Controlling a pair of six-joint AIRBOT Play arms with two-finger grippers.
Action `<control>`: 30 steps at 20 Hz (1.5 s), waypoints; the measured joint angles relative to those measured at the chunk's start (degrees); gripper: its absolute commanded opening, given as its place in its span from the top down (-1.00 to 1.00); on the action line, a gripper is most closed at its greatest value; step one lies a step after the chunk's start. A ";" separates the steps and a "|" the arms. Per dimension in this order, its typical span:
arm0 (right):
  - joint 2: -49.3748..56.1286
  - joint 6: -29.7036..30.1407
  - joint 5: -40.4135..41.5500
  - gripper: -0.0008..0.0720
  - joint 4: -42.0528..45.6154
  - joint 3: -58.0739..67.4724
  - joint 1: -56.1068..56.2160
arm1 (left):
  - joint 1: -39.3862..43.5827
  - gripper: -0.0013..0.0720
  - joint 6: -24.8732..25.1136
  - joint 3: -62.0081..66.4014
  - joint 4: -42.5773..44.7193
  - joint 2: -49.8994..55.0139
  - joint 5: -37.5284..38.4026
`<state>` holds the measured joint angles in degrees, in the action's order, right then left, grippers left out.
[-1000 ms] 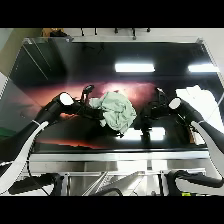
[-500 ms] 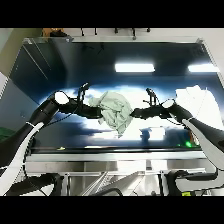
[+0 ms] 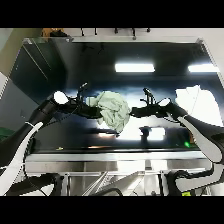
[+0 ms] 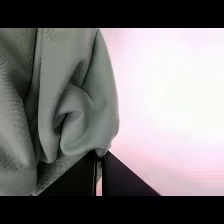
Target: Fold the shirts.
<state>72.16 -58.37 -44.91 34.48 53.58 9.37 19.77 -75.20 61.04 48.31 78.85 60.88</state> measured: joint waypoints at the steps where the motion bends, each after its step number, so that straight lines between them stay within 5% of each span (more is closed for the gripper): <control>1: -0.13 0.37 0.02 0.67 0.22 0.33 0.00 | 0.00 0.91 0.26 0.00 0.02 0.00 0.04; 2: -0.48 1.07 0.00 -0.21 0.39 0.59 -0.09 | -0.02 0.91 0.66 0.00 0.00 0.00 0.07; 3: -1.18 1.73 -0.09 -0.45 0.31 0.87 -0.28 | -0.02 0.91 0.90 0.00 0.02 0.00 0.37; 13: -1.01 4.17 0.02 -0.45 1.84 1.44 -0.83 | -0.02 0.91 4.04 0.00 0.09 0.00 2.58; 16: 0.52 5.55 0.81 -0.19 -1.29 1.53 0.85 | -0.02 0.91 4.79 0.00 0.09 0.00 2.60; 19: 1.25 6.29 1.31 0.86 -2.19 1.77 2.16 | -0.02 0.91 5.49 0.00 0.09 -0.02 2.60; 25: -1.14 9.92 -4.68 0.92 -8.46 7.48 0.61 | -2.69 0.92 6.82 2.89 0.09 -1.60 4.04; 30: -8.70 7.41 -11.78 0.92 -12.13 32.00 -9.01 | -15.06 0.93 5.07 24.35 -3.50 -8.90 10.12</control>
<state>63.46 -50.96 -56.69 22.35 85.58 0.36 4.71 -70.13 85.38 44.82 69.95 71.00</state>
